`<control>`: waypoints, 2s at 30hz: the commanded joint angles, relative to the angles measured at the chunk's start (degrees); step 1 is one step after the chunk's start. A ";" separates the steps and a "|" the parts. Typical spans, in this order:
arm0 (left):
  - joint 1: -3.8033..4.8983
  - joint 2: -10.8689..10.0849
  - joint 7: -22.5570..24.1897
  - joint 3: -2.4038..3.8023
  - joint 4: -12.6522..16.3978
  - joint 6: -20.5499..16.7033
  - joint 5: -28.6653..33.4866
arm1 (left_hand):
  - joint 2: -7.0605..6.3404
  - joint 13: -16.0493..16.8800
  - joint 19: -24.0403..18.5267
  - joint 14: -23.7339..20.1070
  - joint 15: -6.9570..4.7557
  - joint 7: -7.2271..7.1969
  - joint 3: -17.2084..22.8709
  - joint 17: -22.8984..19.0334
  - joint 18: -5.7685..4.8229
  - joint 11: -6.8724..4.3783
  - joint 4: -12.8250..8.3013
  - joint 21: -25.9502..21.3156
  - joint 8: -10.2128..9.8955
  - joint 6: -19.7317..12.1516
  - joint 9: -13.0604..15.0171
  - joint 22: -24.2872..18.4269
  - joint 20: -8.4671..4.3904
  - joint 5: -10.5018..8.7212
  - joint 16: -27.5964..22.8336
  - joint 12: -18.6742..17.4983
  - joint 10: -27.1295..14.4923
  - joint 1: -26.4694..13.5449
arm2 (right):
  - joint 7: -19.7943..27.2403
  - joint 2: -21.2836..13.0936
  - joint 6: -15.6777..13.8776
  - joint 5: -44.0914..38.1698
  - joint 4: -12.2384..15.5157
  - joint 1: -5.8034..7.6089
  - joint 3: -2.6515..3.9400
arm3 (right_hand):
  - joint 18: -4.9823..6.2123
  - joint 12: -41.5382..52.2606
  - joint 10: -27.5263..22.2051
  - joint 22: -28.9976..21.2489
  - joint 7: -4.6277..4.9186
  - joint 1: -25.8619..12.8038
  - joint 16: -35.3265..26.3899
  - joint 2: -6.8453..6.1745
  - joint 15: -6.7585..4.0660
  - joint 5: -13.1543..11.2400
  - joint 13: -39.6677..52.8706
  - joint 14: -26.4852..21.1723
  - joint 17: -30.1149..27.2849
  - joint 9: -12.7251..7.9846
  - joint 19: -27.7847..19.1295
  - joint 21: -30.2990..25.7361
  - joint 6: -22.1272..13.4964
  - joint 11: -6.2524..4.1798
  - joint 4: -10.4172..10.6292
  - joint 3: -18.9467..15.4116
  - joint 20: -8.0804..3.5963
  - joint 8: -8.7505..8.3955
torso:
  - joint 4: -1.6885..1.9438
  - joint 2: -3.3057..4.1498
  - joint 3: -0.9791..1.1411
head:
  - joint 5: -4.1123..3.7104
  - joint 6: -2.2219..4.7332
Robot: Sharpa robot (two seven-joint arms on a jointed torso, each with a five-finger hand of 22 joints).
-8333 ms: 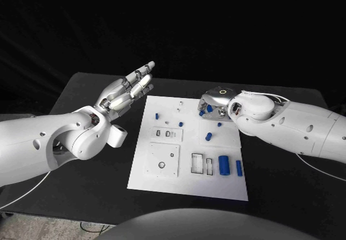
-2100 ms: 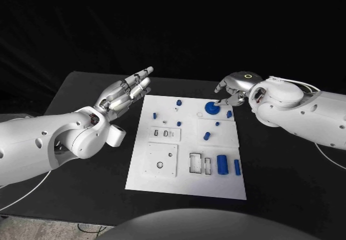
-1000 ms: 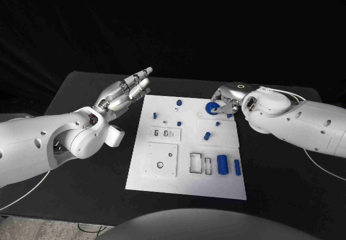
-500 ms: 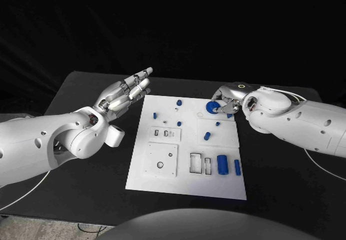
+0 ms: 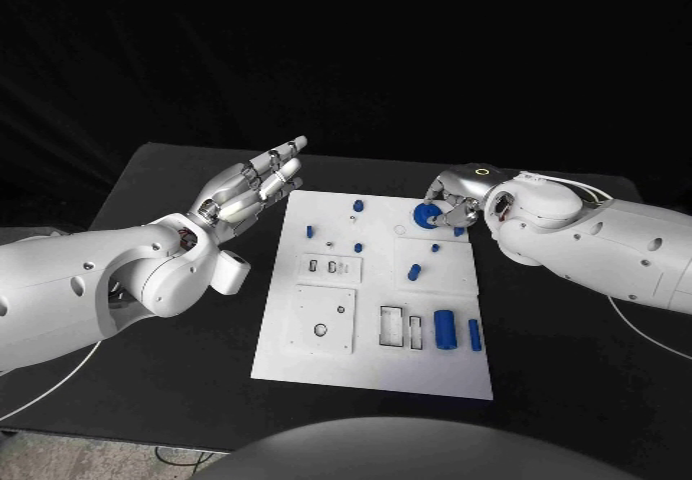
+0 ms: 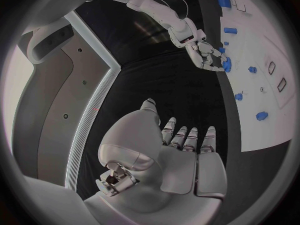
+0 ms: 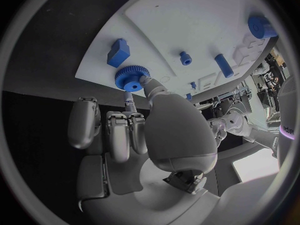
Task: Assemble the parts on the task board
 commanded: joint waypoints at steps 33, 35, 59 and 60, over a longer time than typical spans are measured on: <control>0.01 -0.58 -0.59 0.01 0.95 1.25 0.01 | 0.10 0.06 0.10 0.08 0.88 0.67 0.43 -0.07 0.53 0.19 -0.18 -0.03 0.33 0.17 0.06 0.06 0.65 0.59 -0.21 0.02 -0.15 0.85 | 2.04 4.42 -4.33 -0.33 5.92 2.40 -0.10 | -0.33 0.21 6.01 5.53 -0.02 -0.61 0.19 0.74 0.24 7.77 15.09 6.08 15.09 9.92 1.65 1.69 0.30 0.13 -2.23 1.51 0.06 6.52 | 0.06 -0.02 -0.09 | 0.95 0.01; 0.01 -0.50 -0.61 0.01 0.95 1.27 0.01 | 0.10 0.06 0.10 0.08 0.88 0.67 0.43 -0.07 0.53 0.19 -0.18 -0.03 0.33 0.17 0.06 0.06 0.65 0.59 -0.21 0.02 -0.15 0.85 | 1.91 4.86 -3.98 -0.31 5.90 2.50 -0.09 | -0.31 0.21 6.01 5.52 0.02 -0.72 0.19 0.72 0.27 7.47 15.09 6.08 15.09 10.03 1.64 1.62 -0.01 0.17 -2.20 1.55 0.10 6.46 | 0.10 -0.03 -0.11 | 0.95 0.01; -0.08 0.61 -0.49 -0.02 -0.39 1.90 0.01 | 0.08 0.06 0.13 0.08 1.16 0.65 0.52 -0.07 0.55 0.21 -0.20 -0.01 0.30 0.06 0.05 0.08 0.74 0.81 -0.21 0.02 -0.16 1.09 | -2.15 3.14 1.65 -0.87 0.50 2.61 -0.08 | -0.13 0.21 6.01 5.70 0.53 -4.62 0.19 -0.48 0.67 -9.48 15.09 6.08 15.09 4.02 1.68 0.40 -12.47 0.48 1.48 -0.64 0.60 -2.82 | -0.12 -0.02 0.12 | 0.63 0.01; -0.09 0.66 -0.50 -0.02 -0.45 1.94 0.01 | 0.08 0.06 0.13 0.08 1.18 0.65 0.53 -0.07 0.54 0.23 -0.20 -0.01 0.30 0.06 0.04 0.08 0.75 0.83 -0.21 0.02 -0.16 1.11 | -2.12 3.04 1.64 -0.89 0.33 2.57 -0.08 | -0.13 0.21 6.01 5.72 0.52 -4.59 0.19 -0.44 0.65 -9.52 15.09 6.08 15.09 4.00 1.70 0.41 -12.36 0.47 1.50 -0.63 0.59 -2.78 | -0.07 -0.04 0.12 | 0.57 0.01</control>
